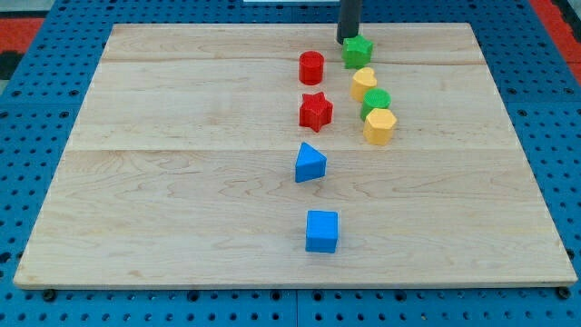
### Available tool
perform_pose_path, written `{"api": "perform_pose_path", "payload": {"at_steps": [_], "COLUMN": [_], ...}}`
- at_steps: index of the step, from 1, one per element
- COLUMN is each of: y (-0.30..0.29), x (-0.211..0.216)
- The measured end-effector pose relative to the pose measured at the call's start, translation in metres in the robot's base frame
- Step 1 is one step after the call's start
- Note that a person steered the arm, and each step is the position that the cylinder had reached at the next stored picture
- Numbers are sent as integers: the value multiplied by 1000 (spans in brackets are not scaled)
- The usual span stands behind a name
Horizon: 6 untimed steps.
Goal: Move robot arm towards right top corner of the board
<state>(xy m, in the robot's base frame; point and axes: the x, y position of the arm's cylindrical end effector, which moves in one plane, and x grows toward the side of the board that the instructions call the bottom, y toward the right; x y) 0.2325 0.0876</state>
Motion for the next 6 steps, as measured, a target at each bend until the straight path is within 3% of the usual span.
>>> {"api": "perform_pose_path", "payload": {"at_steps": [3, 4, 6], "y": [47, 43, 129], "x": [11, -12, -33]}}
